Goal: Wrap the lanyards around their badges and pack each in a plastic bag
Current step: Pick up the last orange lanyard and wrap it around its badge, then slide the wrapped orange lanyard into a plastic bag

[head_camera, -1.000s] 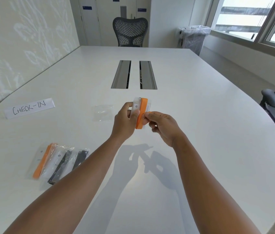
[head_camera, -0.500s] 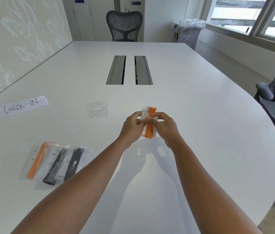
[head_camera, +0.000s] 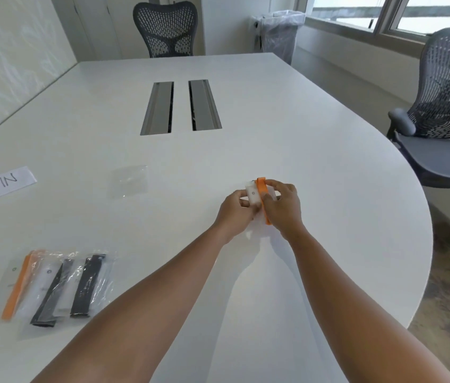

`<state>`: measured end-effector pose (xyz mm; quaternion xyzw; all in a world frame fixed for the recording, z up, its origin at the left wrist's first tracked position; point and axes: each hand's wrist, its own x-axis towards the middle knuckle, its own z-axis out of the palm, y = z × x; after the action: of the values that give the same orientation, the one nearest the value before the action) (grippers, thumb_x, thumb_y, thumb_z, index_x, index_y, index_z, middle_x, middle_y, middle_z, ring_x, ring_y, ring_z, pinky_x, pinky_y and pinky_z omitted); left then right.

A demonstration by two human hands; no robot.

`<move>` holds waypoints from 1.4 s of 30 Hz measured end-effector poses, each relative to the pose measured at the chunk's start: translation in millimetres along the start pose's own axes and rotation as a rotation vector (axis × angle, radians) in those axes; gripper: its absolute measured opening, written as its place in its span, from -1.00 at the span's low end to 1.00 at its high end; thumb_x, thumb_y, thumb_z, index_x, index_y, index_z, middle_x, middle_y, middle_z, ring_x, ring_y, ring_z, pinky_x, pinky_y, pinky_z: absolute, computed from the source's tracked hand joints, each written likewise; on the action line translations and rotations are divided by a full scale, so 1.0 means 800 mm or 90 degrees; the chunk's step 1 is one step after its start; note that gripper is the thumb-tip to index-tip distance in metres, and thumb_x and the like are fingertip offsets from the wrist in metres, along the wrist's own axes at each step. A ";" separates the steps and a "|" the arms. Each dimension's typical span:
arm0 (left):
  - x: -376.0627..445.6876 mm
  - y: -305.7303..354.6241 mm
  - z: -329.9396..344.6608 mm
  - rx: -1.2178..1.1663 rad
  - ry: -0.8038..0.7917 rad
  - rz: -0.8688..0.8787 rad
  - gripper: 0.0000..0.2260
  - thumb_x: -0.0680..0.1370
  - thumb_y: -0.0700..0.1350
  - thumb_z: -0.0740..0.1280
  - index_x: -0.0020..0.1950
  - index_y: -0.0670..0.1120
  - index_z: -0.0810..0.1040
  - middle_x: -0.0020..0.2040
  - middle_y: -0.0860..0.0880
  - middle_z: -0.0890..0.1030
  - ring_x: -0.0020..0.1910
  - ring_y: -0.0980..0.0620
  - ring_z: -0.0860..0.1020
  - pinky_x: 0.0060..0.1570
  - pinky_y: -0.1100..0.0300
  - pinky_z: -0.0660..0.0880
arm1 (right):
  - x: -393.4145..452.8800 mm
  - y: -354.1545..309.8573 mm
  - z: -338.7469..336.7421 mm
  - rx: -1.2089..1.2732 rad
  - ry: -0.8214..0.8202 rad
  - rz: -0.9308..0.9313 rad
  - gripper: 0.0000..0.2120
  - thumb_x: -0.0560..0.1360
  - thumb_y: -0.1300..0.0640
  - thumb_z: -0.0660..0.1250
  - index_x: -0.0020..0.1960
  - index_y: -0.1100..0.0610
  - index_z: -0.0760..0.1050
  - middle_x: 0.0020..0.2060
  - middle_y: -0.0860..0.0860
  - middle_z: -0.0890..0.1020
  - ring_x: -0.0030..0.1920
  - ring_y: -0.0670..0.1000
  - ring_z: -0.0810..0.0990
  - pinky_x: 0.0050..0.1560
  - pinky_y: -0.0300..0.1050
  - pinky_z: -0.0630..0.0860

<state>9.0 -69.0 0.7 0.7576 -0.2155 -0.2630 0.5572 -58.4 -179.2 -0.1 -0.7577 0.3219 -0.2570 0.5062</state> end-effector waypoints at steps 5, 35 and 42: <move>0.010 0.001 0.028 0.007 -0.015 -0.019 -0.38 0.46 -0.10 0.40 0.48 0.00 0.27 0.02 -0.04 0.69 0.01 -0.02 0.68 0.13 -0.01 0.61 | 0.001 0.022 -0.010 -0.093 0.037 -0.060 -0.67 0.60 0.21 0.20 0.31 0.04 0.55 0.31 -0.01 0.35 0.17 0.00 0.52 0.01 -0.23 0.35; 0.026 0.000 -0.005 0.109 0.072 0.046 -0.67 0.53 -0.01 0.45 0.25 0.00 0.52 0.06 0.05 0.67 -0.18 0.18 0.67 -0.13 0.26 0.58 | -0.002 -0.007 0.007 -0.282 0.160 -0.133 -0.80 0.52 0.08 0.29 0.08 0.08 0.62 0.30 -0.05 0.48 0.30 0.09 0.35 0.21 0.03 0.34; 0.018 0.007 -0.082 0.152 0.192 0.057 -0.80 0.56 -0.09 0.33 0.17 0.03 0.58 0.03 0.10 0.65 0.01 0.10 0.61 0.02 0.17 0.55 | -0.004 -0.048 0.064 -0.232 0.081 -0.232 -0.83 0.53 0.12 0.31 0.07 0.14 0.60 0.13 0.00 0.58 0.17 0.11 0.43 0.06 -0.10 0.41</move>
<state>61.8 -31.3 19.9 0.8386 -0.1931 -0.0942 0.5006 -15.4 -135.6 17.4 -0.8642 0.2521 -0.3289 0.2854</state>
